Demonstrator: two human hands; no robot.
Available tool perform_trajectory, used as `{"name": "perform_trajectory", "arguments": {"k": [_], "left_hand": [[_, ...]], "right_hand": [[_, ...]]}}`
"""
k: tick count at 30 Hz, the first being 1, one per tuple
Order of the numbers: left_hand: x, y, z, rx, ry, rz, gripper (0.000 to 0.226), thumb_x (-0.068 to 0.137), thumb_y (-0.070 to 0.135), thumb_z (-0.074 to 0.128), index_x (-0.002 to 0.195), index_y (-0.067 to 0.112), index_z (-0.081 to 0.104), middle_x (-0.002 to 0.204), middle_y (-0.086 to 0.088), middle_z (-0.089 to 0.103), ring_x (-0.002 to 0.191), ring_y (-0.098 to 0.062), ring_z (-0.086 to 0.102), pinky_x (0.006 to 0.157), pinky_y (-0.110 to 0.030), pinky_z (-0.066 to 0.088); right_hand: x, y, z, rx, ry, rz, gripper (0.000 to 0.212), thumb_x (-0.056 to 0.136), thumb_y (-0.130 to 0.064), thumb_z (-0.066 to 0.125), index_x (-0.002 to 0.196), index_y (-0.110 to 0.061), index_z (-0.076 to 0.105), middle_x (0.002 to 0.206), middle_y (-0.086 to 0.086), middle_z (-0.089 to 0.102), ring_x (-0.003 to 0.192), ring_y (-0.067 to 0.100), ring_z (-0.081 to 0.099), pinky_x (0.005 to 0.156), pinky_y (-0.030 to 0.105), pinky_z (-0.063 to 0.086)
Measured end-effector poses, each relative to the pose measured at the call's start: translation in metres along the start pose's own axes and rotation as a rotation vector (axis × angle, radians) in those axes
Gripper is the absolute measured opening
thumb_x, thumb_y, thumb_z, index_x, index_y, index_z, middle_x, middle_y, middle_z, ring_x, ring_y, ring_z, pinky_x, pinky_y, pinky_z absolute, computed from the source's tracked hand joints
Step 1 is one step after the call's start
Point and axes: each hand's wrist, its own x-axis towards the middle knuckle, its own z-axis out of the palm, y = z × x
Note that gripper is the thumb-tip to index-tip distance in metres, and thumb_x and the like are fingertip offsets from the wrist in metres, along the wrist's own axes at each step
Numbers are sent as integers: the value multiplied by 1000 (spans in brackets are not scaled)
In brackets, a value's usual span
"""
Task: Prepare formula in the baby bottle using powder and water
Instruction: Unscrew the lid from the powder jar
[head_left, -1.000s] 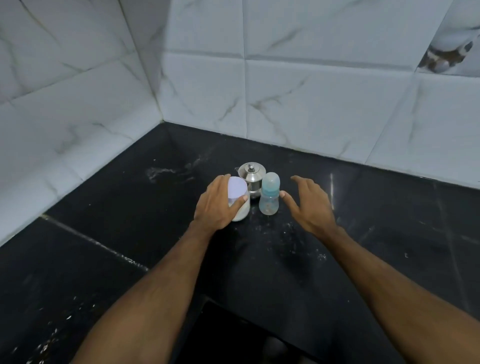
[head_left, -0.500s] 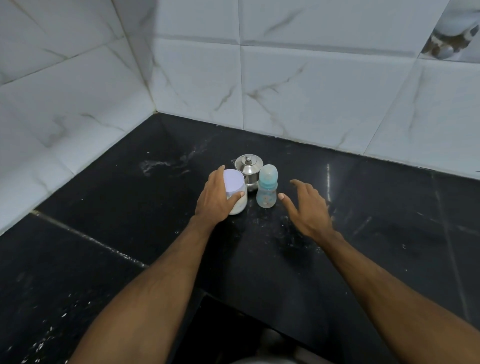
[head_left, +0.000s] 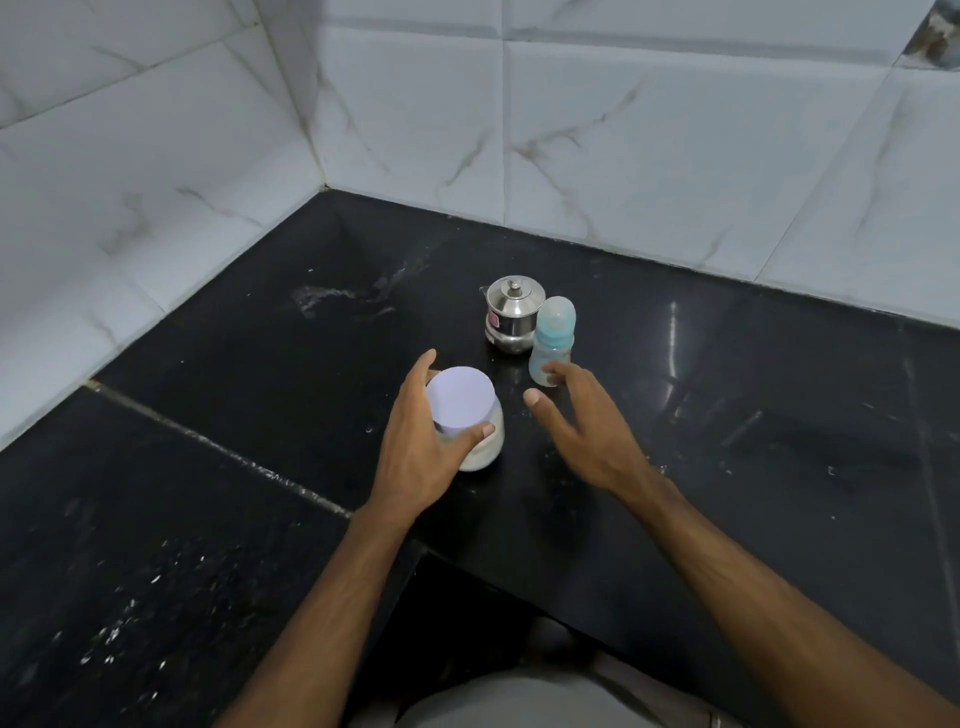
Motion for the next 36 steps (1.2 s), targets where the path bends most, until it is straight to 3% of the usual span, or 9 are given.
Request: {"name": "perform_trajectory", "arguments": {"k": [3, 8, 11, 15, 19, 24, 28, 32, 36], "left_hand": [[-22, -8, 0, -10, 12, -13, 102, 69, 42, 84, 148, 34, 20, 143, 6, 42, 132, -11, 38, 103, -28, 34], [-37, -18, -3, -32, 20, -20, 94, 70, 60, 71, 145, 41, 18, 143, 7, 43, 129, -14, 42, 102, -40, 45], [-39, -21, -5, -32, 24, 2, 85, 80, 46, 70, 146, 41, 16, 140, 7, 45, 125, -13, 47, 99, -43, 48], [-42, -26, -5, -70, 1, -35, 95, 73, 56, 67, 149, 35, 16, 144, 8, 40, 129, -9, 42, 100, -28, 43], [-49, -29, 7, -154, 15, -152, 107, 68, 36, 84, 151, 29, 17, 149, 12, 31, 132, -1, 32, 93, -6, 32], [-48, -31, 28, -203, 92, -262, 104, 58, 47, 89, 142, 34, 28, 142, 10, 46, 128, -7, 46, 106, -35, 45], [-37, -33, 20, -209, 79, -250, 88, 58, 43, 90, 127, 40, 36, 131, 15, 52, 112, 3, 53, 91, -19, 48], [-26, -43, 3, -160, 19, -195, 97, 56, 43, 91, 136, 34, 37, 130, 16, 52, 117, -2, 53, 92, -26, 50], [-20, -45, -8, -160, -28, -201, 96, 57, 36, 92, 133, 41, 34, 123, 23, 50, 108, 14, 48, 80, -9, 42]], "right_hand": [[-10, -16, 13, 35, -90, -72, 63, 89, -61, 51, 138, -22, 43, 136, -5, 51, 122, 6, 48, 104, 38, 44], [-13, -41, 32, -41, -223, -173, 79, 82, -70, 54, 145, -25, 35, 145, -7, 42, 130, 9, 42, 109, 39, 39], [-9, -52, 39, -112, -272, -223, 82, 81, -67, 60, 146, -26, 31, 148, -8, 38, 130, 11, 41, 108, 35, 36], [-5, -60, 43, -214, -318, -275, 85, 82, -60, 65, 149, -25, 28, 151, -6, 35, 133, 14, 38, 109, 36, 33], [0, -68, 39, -326, -382, -235, 89, 81, -60, 66, 151, -28, 22, 155, -5, 30, 138, 17, 32, 114, 39, 28], [6, -77, 41, -498, -388, -293, 92, 77, -65, 65, 150, -28, 23, 149, -4, 35, 133, 18, 37, 111, 40, 32], [13, -84, 45, -531, -341, -338, 91, 77, -64, 65, 149, -25, 25, 144, -1, 41, 129, 20, 41, 107, 38, 35], [21, -91, 49, -544, -321, -349, 91, 78, -64, 65, 149, -22, 27, 141, 1, 44, 126, 21, 44, 104, 37, 37], [29, -97, 56, -606, -347, -358, 86, 79, -65, 62, 144, -17, 33, 137, 4, 45, 121, 22, 46, 100, 37, 40]]}}
